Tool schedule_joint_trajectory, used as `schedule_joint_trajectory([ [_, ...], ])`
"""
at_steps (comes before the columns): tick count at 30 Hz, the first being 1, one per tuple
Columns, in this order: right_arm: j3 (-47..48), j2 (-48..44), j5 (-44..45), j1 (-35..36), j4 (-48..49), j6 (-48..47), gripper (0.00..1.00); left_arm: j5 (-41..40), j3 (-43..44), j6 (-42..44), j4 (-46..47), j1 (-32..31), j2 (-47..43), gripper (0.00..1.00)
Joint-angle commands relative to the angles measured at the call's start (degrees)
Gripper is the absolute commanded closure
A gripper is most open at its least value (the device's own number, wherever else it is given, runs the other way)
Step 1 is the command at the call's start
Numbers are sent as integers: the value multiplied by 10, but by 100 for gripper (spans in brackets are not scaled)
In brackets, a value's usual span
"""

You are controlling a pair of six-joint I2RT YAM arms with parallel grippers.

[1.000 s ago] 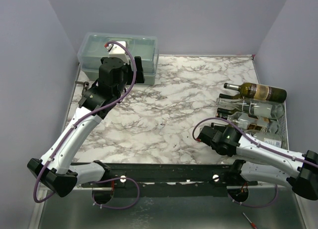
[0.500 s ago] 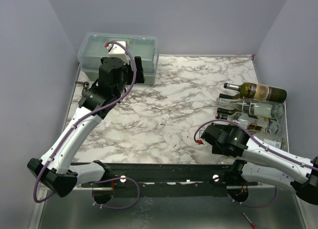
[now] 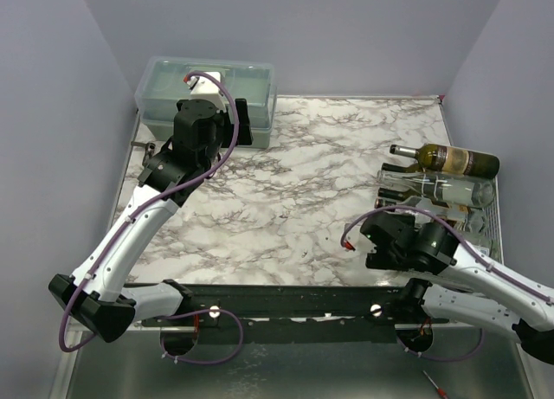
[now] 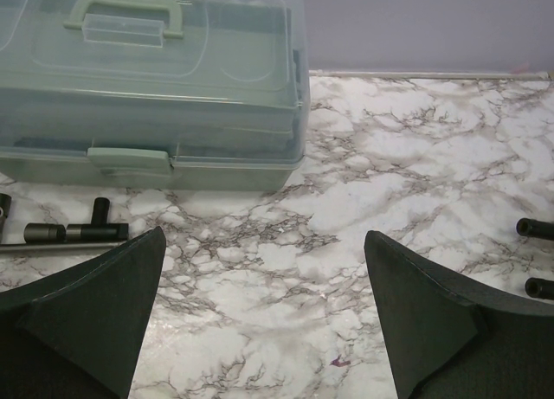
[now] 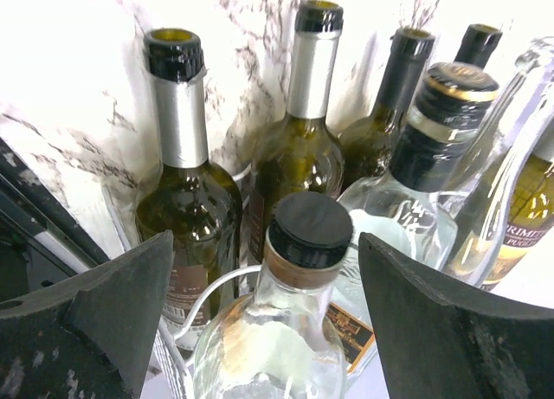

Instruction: Put the wine bottle on the wine rack

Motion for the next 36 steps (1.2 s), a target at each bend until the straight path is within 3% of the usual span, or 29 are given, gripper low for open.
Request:
schedule_joint_trajectory([
  [1,49,-8,-61,-1,11,-13,12,-3,-4,1,7,-4,2,1],
  [12,180,-24,-74,-1,207,84,10,-6,-1,6,7,0,-9,1],
  [15,204,-23,-35,-1,280,142,1,-10,0,6,7,0,-12,1],
  [20,227,-39,39,-1,399,199,0,-8,10,-1,7,0,-15,1],
  [23,235,-64,36,-1,469,221,1,1,25,-4,5,0,-19,1],
  [27,235,-86,48,-1,564,241,0,8,50,-5,5,0,-31,1],
  [31,247,-71,137,-1,632,261,0,7,75,-4,5,0,-46,1],
  [36,239,-74,144,0,693,228,0,8,117,2,5,0,-56,1],
])
